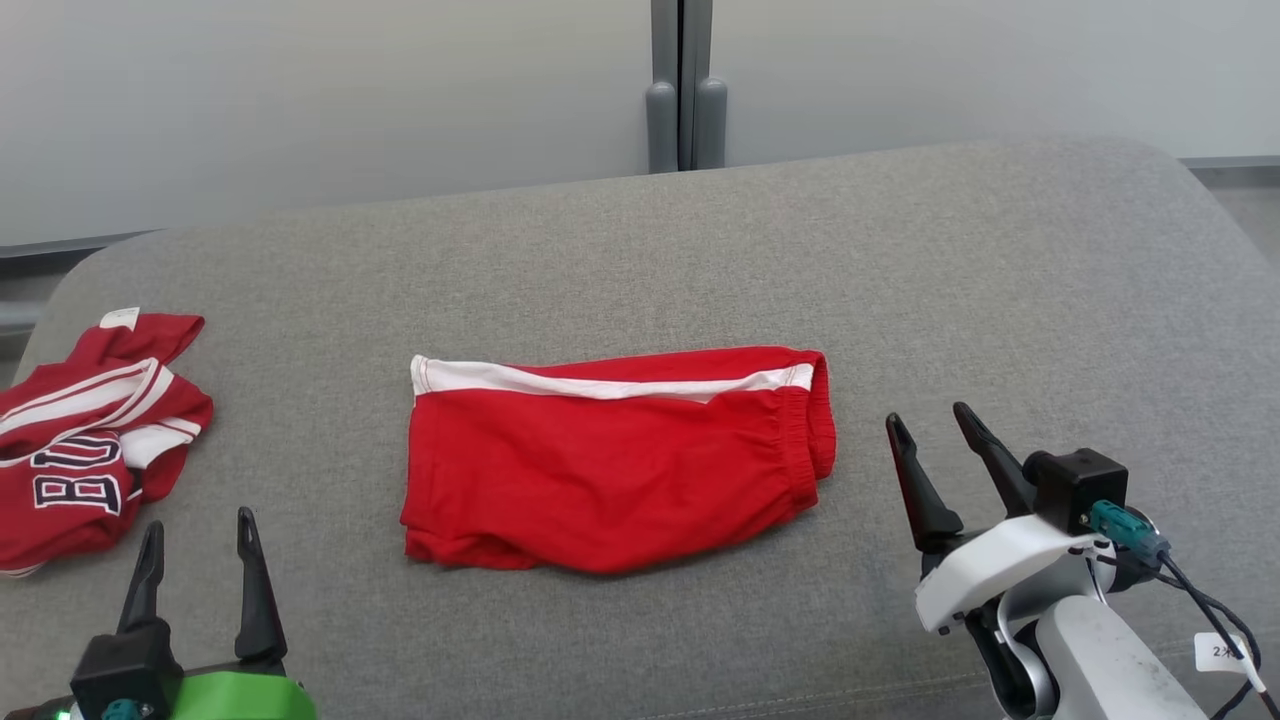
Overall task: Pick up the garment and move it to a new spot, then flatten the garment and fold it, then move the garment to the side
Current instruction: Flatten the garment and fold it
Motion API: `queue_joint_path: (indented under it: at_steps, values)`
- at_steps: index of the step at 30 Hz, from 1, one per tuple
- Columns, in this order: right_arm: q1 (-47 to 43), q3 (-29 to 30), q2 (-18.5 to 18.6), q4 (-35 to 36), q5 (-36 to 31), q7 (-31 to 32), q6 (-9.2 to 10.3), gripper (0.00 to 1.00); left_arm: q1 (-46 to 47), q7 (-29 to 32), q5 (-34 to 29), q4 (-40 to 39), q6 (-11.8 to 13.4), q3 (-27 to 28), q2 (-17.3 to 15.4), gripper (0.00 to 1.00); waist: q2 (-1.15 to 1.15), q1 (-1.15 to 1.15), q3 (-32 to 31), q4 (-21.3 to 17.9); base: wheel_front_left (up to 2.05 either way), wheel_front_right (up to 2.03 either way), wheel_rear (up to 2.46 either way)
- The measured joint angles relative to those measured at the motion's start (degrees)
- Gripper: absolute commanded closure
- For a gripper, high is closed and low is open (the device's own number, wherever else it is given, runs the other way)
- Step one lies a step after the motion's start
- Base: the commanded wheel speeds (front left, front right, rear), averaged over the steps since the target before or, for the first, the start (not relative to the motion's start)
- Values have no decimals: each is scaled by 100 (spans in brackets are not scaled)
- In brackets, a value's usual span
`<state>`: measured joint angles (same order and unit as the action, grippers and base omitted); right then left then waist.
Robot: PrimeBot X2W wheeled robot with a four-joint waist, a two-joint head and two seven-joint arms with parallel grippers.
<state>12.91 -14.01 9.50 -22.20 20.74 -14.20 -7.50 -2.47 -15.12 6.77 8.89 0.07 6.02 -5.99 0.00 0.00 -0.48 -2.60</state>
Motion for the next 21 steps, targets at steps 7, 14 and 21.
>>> queue_joint_path:
  at_steps: [7,14,21]
  values:
    - [-104,124,-147,27,-146,59,0,0,-259,0,-56,-70,133,148,-13,0,0,0,-64,50,0,0,0]
    - [-284,428,-153,66,-348,48,0,0,-414,1,-46,-92,12,120,15,0,0,0,-118,51,0,0,0]
    - [-343,504,-186,201,-390,93,0,0,-476,1,-114,-167,-421,-170,-157,0,0,0,-133,34,0,0,0]
